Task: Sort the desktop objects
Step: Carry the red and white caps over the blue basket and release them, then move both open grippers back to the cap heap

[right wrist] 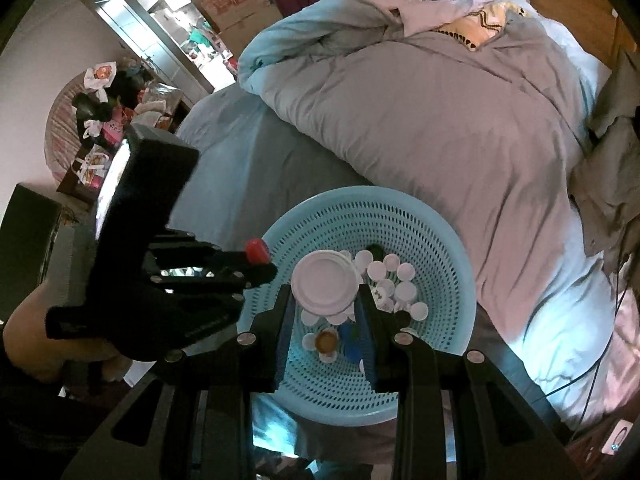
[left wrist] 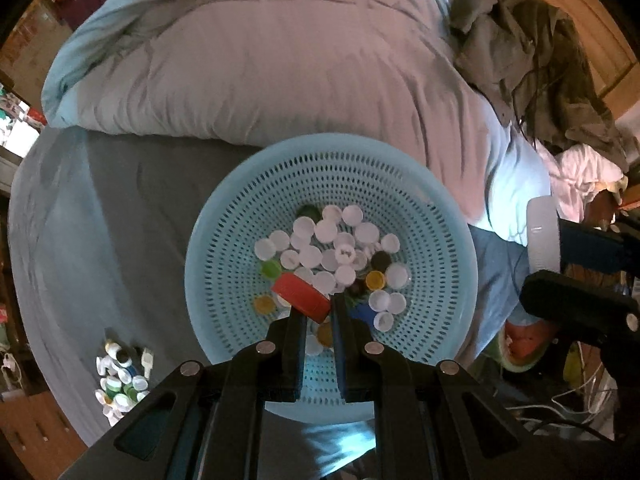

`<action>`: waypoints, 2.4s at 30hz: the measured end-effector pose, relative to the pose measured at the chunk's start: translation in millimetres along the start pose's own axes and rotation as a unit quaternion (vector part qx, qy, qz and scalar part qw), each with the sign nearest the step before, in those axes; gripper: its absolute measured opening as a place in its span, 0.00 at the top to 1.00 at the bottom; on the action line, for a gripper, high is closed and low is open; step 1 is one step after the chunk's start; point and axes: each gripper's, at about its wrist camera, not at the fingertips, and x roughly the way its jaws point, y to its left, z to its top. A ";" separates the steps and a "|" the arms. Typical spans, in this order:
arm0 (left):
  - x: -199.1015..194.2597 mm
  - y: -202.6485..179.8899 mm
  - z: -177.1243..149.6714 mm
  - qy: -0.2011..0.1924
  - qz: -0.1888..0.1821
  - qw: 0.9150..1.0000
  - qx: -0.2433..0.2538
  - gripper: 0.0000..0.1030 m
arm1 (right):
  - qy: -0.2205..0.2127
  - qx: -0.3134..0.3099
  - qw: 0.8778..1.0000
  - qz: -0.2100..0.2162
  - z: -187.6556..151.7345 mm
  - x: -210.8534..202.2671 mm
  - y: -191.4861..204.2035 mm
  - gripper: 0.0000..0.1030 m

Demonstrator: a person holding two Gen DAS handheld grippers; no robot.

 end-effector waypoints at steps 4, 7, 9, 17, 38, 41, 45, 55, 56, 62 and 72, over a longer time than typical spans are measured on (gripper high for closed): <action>2.8 -0.9 0.1 0.002 -0.003 1.000 -0.002 0.89 | 0.003 0.000 1.000 -0.001 -1.2 -1.3 0.2 0.74; 1.5 -0.2 1.2 0.001 -0.004 1.000 -0.002 0.89 | 0.004 0.001 1.000 -0.002 -1.0 -1.4 -0.5 0.74; 1.5 1.7 0.5 0.000 -0.004 1.000 -0.002 0.89 | 0.005 0.001 1.000 -0.002 -1.5 -1.7 0.8 0.74; 3.8 2.4 -1.2 -0.001 -0.002 1.000 -0.006 0.89 | 0.007 -0.001 1.000 -0.004 -1.6 -0.3 3.0 0.74; 1.7 32.7 -25.0 -0.030 0.007 0.999 -0.044 0.25 | 0.011 0.002 1.000 -0.022 -6.7 9.7 21.6 0.54; 2.4 45.0 -34.2 -0.033 0.000 0.998 -0.055 0.25 | 0.014 -0.002 1.000 -0.023 -8.9 15.4 32.3 0.54; 7.5 78.0 -54.5 -0.031 -0.015 0.996 -0.087 0.24 | 0.024 -0.013 0.999 -0.023 -9.0 28.1 55.8 0.54; 41.0 224.7 -174.3 -0.016 -0.007 0.974 -0.227 0.24 | 0.081 -0.081 0.993 -0.020 -8.4 96.4 158.4 0.47; 45.0 245.5 -191.9 -0.014 -0.006 0.968 -0.249 0.24 | 0.089 -0.088 0.992 -0.019 -9.1 104.4 169.6 0.47; 64.7 352.9 -301.3 -0.016 0.024 0.933 -0.360 0.24 | 0.143 -0.131 0.981 0.004 -19.2 167.0 242.1 0.46; 105.6 465.4 -367.9 -0.077 0.028 0.915 -0.396 0.24 | 0.225 -0.165 0.960 0.013 -65.0 246.9 312.1 0.46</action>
